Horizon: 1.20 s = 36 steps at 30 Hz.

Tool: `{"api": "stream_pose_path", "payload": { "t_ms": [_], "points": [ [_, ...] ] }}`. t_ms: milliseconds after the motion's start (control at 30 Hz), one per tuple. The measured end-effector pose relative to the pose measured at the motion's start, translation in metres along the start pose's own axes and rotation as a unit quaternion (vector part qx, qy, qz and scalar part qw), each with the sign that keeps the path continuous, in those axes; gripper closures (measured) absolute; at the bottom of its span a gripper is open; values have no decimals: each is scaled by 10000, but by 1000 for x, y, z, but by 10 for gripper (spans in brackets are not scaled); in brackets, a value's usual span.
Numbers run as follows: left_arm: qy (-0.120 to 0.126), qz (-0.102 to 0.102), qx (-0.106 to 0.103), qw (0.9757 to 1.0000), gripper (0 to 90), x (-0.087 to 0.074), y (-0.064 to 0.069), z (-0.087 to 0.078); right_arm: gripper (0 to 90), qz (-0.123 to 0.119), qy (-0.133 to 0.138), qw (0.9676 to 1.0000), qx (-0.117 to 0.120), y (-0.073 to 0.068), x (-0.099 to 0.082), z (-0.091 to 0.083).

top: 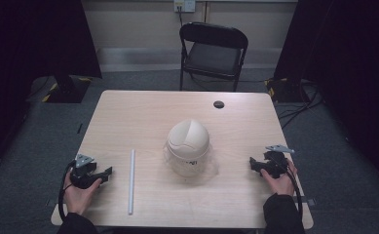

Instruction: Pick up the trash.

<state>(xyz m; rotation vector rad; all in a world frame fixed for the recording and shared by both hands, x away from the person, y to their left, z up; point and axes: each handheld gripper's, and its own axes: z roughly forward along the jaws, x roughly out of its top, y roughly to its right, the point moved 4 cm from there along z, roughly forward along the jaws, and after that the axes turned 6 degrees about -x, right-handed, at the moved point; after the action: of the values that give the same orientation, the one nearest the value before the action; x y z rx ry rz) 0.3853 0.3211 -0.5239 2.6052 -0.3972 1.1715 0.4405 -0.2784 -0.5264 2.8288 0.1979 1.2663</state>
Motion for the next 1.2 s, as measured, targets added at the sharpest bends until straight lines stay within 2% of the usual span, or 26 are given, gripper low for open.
{"api": "stream_pose_path", "payload": {
  "t_ms": [67, 200, 267, 300, 333, 367, 400, 433, 567, 600, 633, 667, 700, 733, 933, 1033, 1067, 1133, 1167, 1200],
  "points": [
    [36, 17, -6, 10000, 352, 1, 0, -2, 148, 10, -11, 10000, -13, 2, -3, -3],
    [428, 124, -77, 9990, 346, 11, 2, -16, 148, 59, -11, 10000, -61, 3, -5, -6],
    [702, 282, -127, 9971, 343, 18, 5, -23, 148, 67, -4, 9999, -77, 2, -6, -6],
    [783, 265, -212, 9964, 352, 22, 8, -28, 148, 95, -20, 9999, -101, 2, -6, -7],
    [783, 265, -212, 9964, 352, 22, 8, -28, 148, 95, -20, 9999, -101, 2, -6, -7],
    [953, 364, -327, 9942, 351, 27, 12, -33, 148, 78, -7, 9999, -121, 2, -6, -7],
    [953, 364, -327, 9942, 350, 27, 12, -33, 148, 78, -7, 9999, -121, 2, -6, -7],
    [1024, 406, -372, 9932, 350, 30, 14, -36, 148, 100, -10, 9999, -126, 2, -6, -7],
    [1356, 391, -685, 9876, 366, 39, 21, -44, 149, 42, -8, 10000, -46, 3, -8, -8],
    [1415, 410, -666, 9869, 367, 41, 22, -46, 149, 36, -6, 10000, -25, 4, -8, -9],
    [1507, 443, -766, 9846, 372, 45, 25, -49, 149, -17, 3, 10000, 23, 5, -9, -9],
    [1507, 443, -766, 9846, 372, 45, 25, -49, 149, -17, 3, 10000, 23, 5, -9, -9],
    [1623, 496, -845, 9819, 372, 50, 28, -53, 149, -38, 7, 10000, 47, 5, -9, -10],
    [1623, 496, -845, 9819, 371, 50, 28, -53, 149, -38, 7, 10000, 47, 5, -9, -10],
    [1841, 658, -1166, 9738, 365, 66, 41, -59, 148, -49, 7, 10000, 56, 5, -9, -10],
    [1920, 798, -1348, 9688, 349, 75, 52, -60, 148, -51, 7, 10000, 55, 5, -9, -10],
    [1928, 867, -1354, 9680, 347, 77, 54, -61, 148, -50, 9, 10000, 53, 5, -9, -10],
    [1968, 902, -1484, 9649, 344, 82, 62, -61, 148, -50, 7, 10000, 53, 5, -9, -10],
    [1995, 971, -1581, 9622, 341, 86, 69, -60, 148, -50, 8, 10000, 53, 5, -9, -10],
    [1990, 1014, -1631, 9610, 340, 89, 74, -60, 148, -45, 8, 10000, 52, 5, -9, -10]
  ]
}}
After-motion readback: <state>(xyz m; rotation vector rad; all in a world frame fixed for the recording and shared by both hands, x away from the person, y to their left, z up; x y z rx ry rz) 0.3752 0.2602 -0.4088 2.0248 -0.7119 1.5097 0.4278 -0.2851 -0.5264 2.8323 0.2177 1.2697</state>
